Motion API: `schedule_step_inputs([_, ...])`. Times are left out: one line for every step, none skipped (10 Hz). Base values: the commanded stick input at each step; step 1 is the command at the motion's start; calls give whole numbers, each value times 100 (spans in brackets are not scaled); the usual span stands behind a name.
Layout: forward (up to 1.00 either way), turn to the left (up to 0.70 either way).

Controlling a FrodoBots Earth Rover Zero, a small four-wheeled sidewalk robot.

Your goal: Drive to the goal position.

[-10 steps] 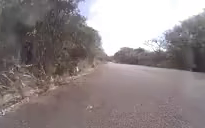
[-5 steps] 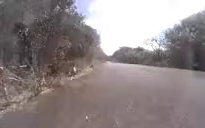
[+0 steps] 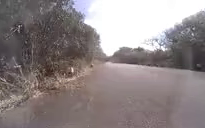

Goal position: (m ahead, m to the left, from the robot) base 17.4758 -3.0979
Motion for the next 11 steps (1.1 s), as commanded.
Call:
schedule_step_inputs([50, 0])
schedule_step_inputs([50, 0])
schedule_step_inputs([50, 0])
schedule_step_inputs([50, 0])
schedule_step_inputs([50, 0])
schedule_step_inputs([50, 0])
schedule_step_inputs([50, 0])
schedule_step_inputs([50, 0])
schedule_step_inputs([50, 0])
schedule_step_inputs([50, 0])
schedule_step_inputs([50, 0])
